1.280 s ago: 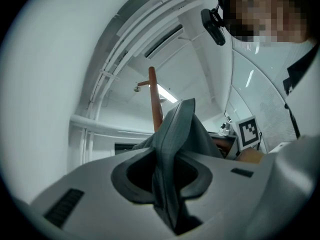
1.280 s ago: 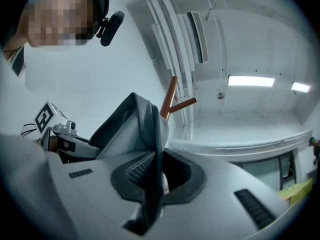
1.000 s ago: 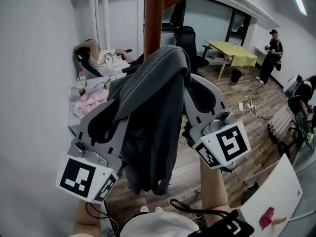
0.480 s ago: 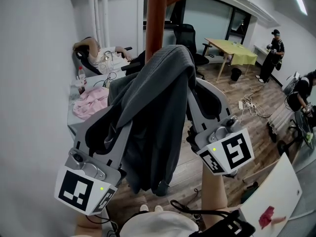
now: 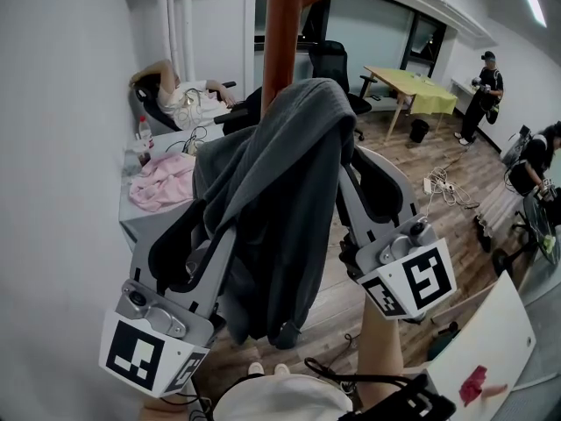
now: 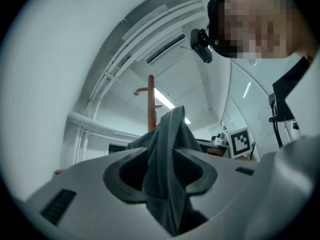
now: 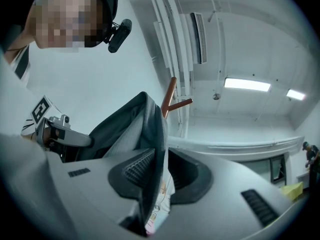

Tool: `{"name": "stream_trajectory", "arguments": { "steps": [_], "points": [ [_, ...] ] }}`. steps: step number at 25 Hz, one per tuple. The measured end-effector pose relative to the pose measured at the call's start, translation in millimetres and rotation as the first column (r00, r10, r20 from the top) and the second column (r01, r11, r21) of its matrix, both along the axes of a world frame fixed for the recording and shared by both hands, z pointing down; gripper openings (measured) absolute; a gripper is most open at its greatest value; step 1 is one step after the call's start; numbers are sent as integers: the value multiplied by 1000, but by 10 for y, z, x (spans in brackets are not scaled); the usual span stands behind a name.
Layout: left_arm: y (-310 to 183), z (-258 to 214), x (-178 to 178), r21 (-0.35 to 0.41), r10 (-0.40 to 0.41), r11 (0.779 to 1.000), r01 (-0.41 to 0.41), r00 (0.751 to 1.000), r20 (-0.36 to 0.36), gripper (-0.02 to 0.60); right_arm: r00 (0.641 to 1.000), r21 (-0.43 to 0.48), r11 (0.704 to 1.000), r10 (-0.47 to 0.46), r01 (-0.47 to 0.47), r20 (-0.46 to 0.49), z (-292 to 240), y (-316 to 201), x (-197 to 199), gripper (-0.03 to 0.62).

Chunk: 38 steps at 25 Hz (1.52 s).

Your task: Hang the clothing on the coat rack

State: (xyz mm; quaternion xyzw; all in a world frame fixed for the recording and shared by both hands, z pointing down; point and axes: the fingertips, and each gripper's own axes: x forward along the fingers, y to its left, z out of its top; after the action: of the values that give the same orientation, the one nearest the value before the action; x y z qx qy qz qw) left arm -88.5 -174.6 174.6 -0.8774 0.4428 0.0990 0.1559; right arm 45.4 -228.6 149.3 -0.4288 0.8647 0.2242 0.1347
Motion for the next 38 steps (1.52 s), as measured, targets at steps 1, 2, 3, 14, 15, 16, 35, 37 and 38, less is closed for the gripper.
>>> {"name": "stream_trajectory", "arguments": {
  "steps": [1,2,3,14,15,16,35,37,38],
  "points": [
    [1,11,-5,-4,4,1000,-4,1000,-7,146,1000,-4,1000,-4,4,3,11,0,8,78],
    [1,23,-10,-8,8,1000,-8,1000,-11,146,1000,-12,1000,-9,9,7,26,0,14,78],
    [4,34,-13,-14,12,1000,-12,1000,-15,146,1000,-20,1000,-14,14,11,42,1,22,78],
    [39,159,17,-61,42,997,-46,998,-54,146,996,-33,998,-60,63,60,107,135,124,78],
    [40,172,9,-65,44,997,-48,997,-61,146,995,-31,997,-70,72,65,115,154,130,78],
    [42,192,-2,-71,44,996,-49,996,-71,146,994,-31,996,-78,80,71,131,169,134,78],
    [59,654,-344,-202,-58,979,20,981,-184,146,995,-121,991,-54,65,86,482,106,205,77],
    [2,723,-379,-215,-93,975,55,981,-170,146,996,-121,991,-44,54,80,501,95,200,74],
    [-26,749,-384,-215,-107,974,72,982,-159,146,996,-121,991,-38,47,79,509,88,202,68]
  ]
}}
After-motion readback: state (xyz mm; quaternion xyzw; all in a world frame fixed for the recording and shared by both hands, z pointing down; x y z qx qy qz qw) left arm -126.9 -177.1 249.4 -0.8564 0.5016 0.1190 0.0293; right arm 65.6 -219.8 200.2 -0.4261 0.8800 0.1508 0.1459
